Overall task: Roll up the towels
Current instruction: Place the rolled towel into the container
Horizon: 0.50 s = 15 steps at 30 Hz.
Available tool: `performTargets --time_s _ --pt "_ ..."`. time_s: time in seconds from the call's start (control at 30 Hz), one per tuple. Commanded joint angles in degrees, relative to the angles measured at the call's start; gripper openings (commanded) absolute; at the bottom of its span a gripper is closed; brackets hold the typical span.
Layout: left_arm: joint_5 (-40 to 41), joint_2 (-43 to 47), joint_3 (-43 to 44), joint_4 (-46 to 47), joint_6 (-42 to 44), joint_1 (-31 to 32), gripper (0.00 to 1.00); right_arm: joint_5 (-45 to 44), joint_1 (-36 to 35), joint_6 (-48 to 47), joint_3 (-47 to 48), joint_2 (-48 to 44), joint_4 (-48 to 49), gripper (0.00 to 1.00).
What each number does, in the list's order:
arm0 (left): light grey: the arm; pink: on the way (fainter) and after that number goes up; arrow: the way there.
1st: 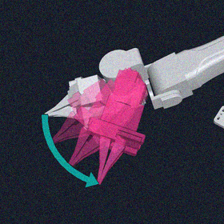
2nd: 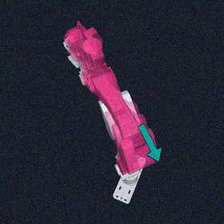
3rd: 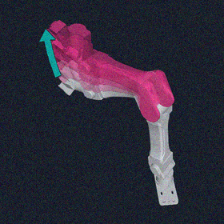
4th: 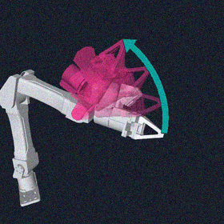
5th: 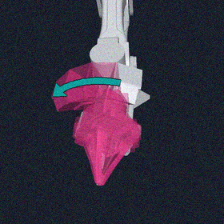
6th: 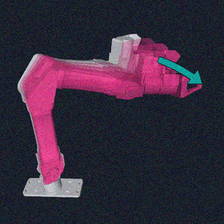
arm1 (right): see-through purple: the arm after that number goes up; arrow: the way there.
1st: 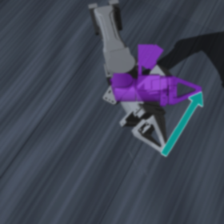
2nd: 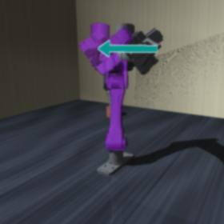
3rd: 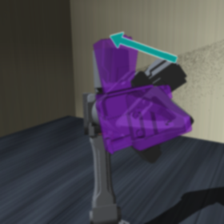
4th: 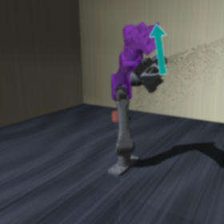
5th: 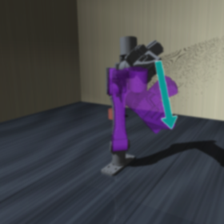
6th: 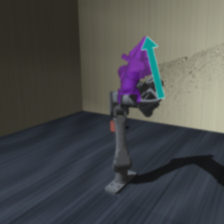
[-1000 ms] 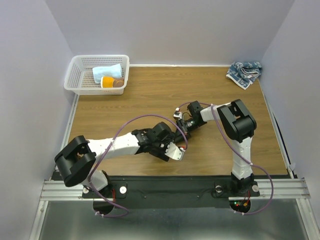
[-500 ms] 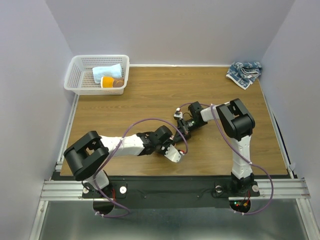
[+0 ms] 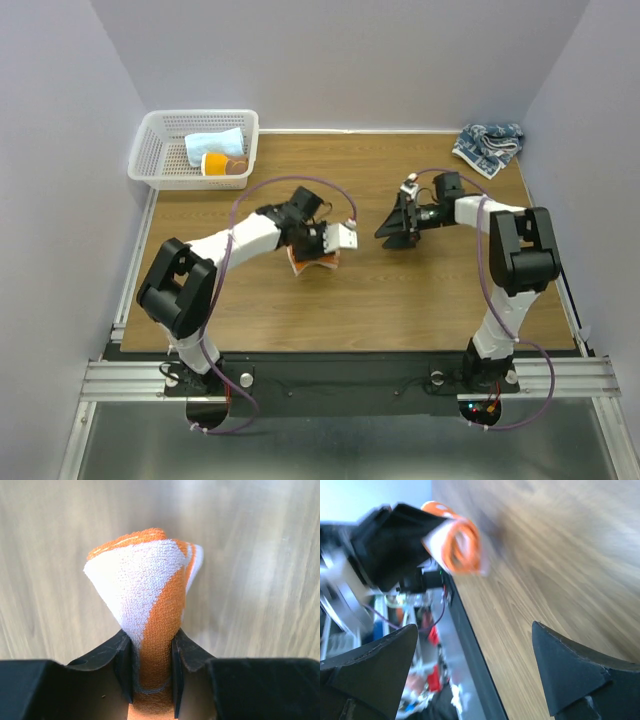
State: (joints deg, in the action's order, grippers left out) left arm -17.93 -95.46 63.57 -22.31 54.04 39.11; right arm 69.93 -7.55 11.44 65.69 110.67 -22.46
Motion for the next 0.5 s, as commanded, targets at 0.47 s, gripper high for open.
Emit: performTargets --time_s 0.47 --pt "-12.3 -26.8 74.6 -25.7 -25.3 -42.8 0.00 -4.9 4.2 -4.2 -0.2 -10.6 -5.5 1.00"
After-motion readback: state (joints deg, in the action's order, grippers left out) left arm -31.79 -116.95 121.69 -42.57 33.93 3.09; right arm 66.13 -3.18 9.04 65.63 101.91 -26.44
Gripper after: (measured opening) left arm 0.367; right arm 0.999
